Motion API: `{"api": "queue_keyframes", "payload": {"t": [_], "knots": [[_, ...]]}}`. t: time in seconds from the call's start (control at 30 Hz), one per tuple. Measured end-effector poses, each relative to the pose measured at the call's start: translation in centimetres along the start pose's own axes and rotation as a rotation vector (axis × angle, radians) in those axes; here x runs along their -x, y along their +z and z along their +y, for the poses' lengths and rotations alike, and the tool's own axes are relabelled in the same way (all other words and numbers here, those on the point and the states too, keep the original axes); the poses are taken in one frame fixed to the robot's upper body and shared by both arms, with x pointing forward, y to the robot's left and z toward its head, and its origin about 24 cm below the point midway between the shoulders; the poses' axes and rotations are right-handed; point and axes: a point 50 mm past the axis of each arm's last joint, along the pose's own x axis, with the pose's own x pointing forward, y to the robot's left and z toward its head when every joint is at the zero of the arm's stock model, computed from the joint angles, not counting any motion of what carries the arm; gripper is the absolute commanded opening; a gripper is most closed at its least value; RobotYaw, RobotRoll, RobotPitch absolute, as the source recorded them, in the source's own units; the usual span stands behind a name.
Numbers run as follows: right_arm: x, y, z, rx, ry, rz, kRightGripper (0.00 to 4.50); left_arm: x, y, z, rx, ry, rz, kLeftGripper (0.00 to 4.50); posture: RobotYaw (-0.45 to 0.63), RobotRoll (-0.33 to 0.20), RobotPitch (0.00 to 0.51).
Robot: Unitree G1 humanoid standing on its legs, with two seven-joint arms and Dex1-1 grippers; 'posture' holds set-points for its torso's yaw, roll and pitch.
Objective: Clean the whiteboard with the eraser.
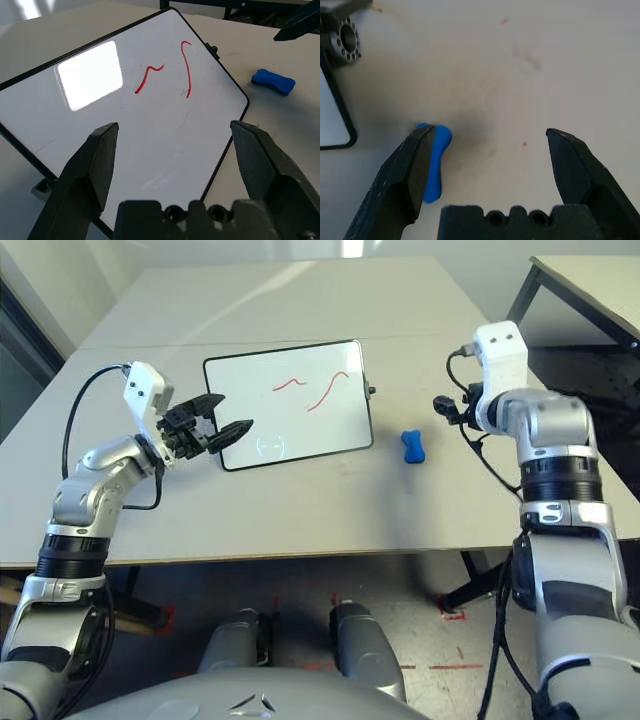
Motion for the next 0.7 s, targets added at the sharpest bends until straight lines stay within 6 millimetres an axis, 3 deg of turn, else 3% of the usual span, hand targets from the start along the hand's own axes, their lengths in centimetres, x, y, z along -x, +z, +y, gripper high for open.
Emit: {"api": "queue_keyframes", "payload": {"t": [0.33,0.7], "knots": [[-1.6,-1.3,3.3,-0.025,0.055,0.116,4.47,-0.5,-0.2,-0.4,-0.001,-0.007,-0.004,4.5,-0.12,0.0,0.061],[-3.4,-2.8,2.4,-0.039,-0.006,0.14,4.47,-0.5,-0.3,-0.5,0.001,0.0,-0.006,4.5,-0.11,0.0,0.055]]}}
